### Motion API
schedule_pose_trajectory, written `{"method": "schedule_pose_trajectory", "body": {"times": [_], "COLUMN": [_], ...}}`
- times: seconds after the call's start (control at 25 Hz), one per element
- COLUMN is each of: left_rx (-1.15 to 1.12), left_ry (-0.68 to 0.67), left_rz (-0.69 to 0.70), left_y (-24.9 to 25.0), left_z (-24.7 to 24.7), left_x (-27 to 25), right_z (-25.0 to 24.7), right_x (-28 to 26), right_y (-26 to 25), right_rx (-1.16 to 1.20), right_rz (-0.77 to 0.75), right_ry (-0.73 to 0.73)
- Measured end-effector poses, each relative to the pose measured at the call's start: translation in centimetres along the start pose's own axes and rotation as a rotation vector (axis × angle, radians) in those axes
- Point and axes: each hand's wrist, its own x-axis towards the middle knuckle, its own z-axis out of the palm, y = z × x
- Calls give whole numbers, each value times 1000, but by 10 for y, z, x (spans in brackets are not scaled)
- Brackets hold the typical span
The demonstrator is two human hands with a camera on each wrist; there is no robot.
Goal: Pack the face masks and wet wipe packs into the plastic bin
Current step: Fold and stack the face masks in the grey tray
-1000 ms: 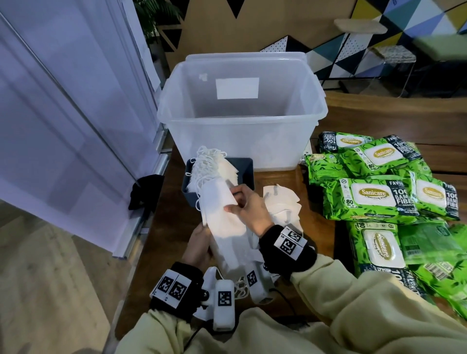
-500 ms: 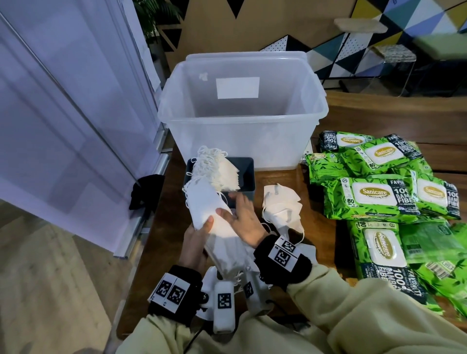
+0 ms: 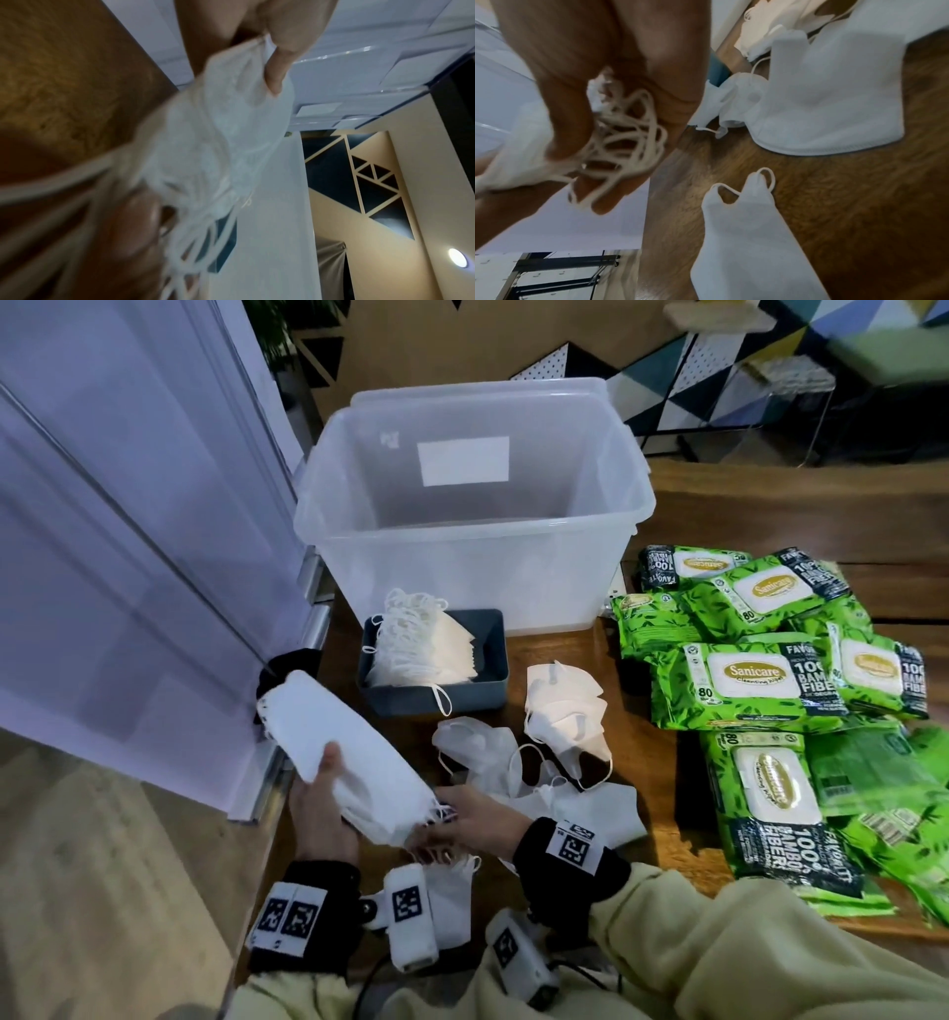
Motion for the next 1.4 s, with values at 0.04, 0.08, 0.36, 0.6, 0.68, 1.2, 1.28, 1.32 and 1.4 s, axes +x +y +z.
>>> {"method": "schedule_pose_trajectory", "body": {"times": [0.04,0.08,0.36,0.6,0.68,1.2,1.28,1.32,1.4], "left_rx": [-47,-78,-186,-200,-177,99,201,224,244], "left_ry": [26,46,98,107,102,34,-129,-245,-454], "left_rz": [29,49,146,99,111,101,54,14,-68], "left_y": [5,8,13,10,11,53,43,37,25], "left_z": [0,-2,-4,-13,-13,-12,4,13,28], "left_x": [-1,-1,8,12,12,26,14,7,-5], "right_z": [0,-1,-4,-15,-14,-63,-77,-78,-76], "right_x": [1,1,-8,-10,-9,6,8,10,14], "right_y": [4,6,5,15,17,-44,-72,-82,-95], "right_rx": [44,117,289,293,300,-457,-140,-55,91], "right_rz": [12,39,101,100,91,-132,-64,-23,6], "right_ry": [25,51,-60,-120,-172,57,26,-15,-55]}}
